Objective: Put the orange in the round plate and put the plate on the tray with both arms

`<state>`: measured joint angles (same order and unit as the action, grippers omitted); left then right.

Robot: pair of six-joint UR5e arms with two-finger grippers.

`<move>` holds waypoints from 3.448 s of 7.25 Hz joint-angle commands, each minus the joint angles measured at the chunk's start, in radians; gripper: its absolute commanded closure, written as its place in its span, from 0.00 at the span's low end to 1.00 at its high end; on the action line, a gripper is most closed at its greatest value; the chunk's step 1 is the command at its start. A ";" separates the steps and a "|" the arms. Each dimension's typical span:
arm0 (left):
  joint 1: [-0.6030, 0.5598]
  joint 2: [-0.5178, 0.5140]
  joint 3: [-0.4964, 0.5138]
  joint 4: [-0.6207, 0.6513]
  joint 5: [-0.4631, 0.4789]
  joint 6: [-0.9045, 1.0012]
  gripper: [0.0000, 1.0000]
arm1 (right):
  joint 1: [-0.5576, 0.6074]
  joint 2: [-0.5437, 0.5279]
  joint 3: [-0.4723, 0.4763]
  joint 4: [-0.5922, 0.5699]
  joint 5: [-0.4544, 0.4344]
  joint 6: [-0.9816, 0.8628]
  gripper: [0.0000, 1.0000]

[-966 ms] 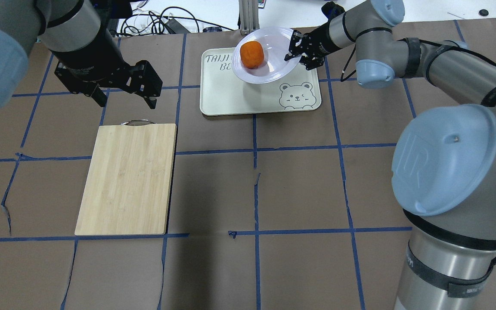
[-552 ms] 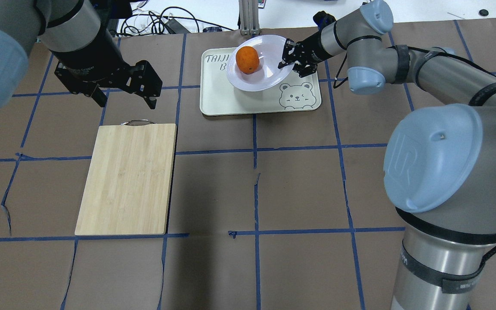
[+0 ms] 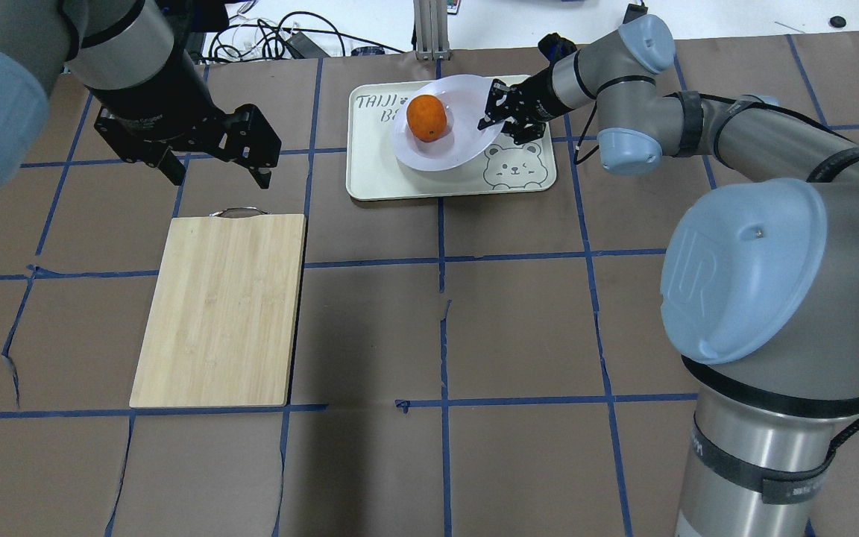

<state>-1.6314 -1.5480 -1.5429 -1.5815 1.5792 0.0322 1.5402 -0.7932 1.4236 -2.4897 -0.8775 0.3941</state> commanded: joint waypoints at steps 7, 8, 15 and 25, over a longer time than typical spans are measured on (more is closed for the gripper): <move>0.001 -0.053 0.053 -0.014 -0.004 -0.006 0.00 | -0.006 -0.289 -0.011 0.478 -0.575 -0.167 0.12; -0.002 -0.044 0.052 -0.029 -0.001 -0.008 0.00 | -0.002 -0.385 -0.008 0.591 -0.613 -0.170 0.08; -0.001 -0.023 0.038 -0.032 -0.002 0.000 0.00 | 0.043 -0.710 0.026 0.888 -0.707 -0.187 0.00; -0.001 -0.023 0.038 -0.032 -0.002 0.000 0.00 | 0.055 -0.759 0.069 0.893 -0.698 -0.190 0.00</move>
<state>-1.6322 -1.5708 -1.5048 -1.6137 1.5775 0.0322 1.5951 -1.5502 1.4890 -1.5974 -1.5754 0.2034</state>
